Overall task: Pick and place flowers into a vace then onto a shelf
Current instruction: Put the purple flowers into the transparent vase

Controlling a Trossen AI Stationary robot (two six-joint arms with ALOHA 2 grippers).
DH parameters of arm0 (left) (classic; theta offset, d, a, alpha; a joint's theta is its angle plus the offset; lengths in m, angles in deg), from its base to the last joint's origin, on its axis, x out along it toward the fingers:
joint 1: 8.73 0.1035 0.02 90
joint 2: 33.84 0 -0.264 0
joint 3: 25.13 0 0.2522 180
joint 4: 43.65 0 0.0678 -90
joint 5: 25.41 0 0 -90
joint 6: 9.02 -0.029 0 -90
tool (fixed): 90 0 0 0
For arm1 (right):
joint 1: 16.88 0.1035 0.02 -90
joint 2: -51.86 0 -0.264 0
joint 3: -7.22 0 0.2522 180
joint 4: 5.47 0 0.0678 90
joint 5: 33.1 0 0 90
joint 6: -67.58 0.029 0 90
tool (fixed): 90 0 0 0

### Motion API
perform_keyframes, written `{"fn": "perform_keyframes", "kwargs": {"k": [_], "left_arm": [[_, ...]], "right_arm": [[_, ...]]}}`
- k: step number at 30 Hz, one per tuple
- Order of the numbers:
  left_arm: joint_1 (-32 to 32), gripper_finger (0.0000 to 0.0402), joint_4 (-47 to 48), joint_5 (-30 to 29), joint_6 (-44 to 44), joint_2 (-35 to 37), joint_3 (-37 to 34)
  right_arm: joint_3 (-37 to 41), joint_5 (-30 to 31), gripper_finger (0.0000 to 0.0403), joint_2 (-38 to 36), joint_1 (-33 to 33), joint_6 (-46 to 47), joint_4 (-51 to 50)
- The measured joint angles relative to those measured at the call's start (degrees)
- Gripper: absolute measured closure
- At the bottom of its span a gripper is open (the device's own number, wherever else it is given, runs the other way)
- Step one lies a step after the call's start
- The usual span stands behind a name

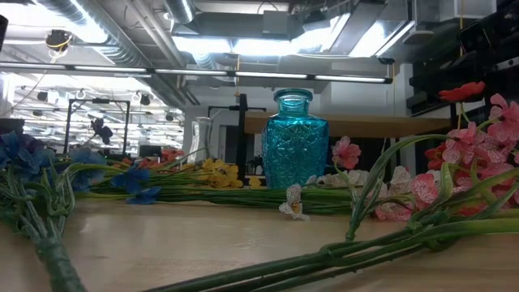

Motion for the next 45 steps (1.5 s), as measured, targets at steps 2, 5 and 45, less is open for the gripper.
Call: {"fn": "perform_keyframes", "kwargs": {"k": [2, 5, 45], "left_arm": [[0.3, 0.0258, 0.0, 0.7, -0.6, 0.0, 0.0], [0.6, 0.0259, 0.0, 3.4, -1.5, 0.0, 0.0], [-0.6, 0.0258, 9.0, 9.5, 3.8, 0.1, 0.0]], "right_arm": [[0.0, 0.0, 0.0395, 0.0, 0.0, 0.0, 0.0], [0.0, 0.0, 0.0395, 0.0, 0.0, 0.0, 0.0], [0.0, 0.0, 0.0395, 0.0, 0.0, 1.3, 0.0]]}}
